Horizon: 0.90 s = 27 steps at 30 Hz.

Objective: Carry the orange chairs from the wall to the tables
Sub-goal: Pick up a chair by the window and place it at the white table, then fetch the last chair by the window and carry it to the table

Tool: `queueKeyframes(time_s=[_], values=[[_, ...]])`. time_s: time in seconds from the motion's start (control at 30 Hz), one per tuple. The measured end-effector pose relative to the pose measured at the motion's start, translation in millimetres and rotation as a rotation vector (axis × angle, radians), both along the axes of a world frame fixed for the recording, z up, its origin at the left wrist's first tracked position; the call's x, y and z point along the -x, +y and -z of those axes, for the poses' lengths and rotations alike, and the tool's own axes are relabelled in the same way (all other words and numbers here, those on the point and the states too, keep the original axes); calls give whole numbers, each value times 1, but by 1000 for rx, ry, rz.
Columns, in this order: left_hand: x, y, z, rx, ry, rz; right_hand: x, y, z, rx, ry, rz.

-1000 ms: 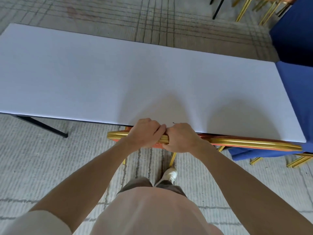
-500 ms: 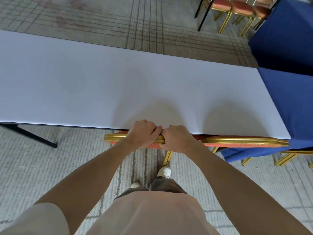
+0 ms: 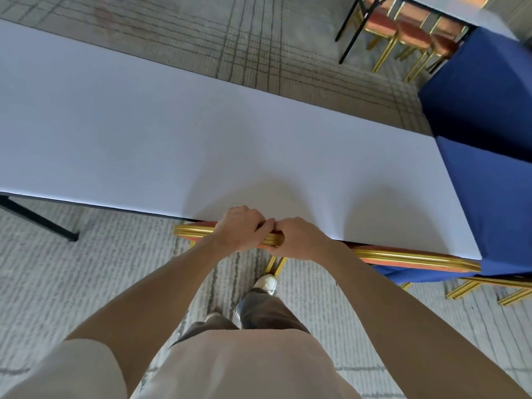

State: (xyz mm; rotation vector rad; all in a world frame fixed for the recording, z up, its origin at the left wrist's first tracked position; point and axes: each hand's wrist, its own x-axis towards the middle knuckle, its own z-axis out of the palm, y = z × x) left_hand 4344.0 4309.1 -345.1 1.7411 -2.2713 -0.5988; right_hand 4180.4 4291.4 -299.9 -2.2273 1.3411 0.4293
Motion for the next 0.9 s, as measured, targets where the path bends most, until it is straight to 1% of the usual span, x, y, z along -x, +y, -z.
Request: queueKeyframes(time_s=[0.1,0.2,0.27,0.37,0.47,0.57,0.63,0.77,0.9], values=[[-2,5,-6,-62,121,-96,1,-5,-8,-161,-109,102],[-13,3,-18,-139,350,-263,-3,-7,-17,-231,-204,205],[-20,-1,-32,-145,409,-330,-10,-16,-28,-237,-245,239],[-34,-6,-47,-162,427,-388,-29,-30,-41,-243,-289,232],[-58,-5,-54,-173,442,-522,-61,-48,-49,-236,-359,150],[-96,5,-66,-143,442,-664,-105,-63,-48,-273,-410,20],[-126,24,-81,-105,454,-809,-148,-67,-52,-316,-435,-88],[-184,70,-102,-15,419,-1018,-230,-60,-62,-320,-533,-230],[-248,147,-125,129,314,-1266,-325,-20,-76,-349,-624,-416]])
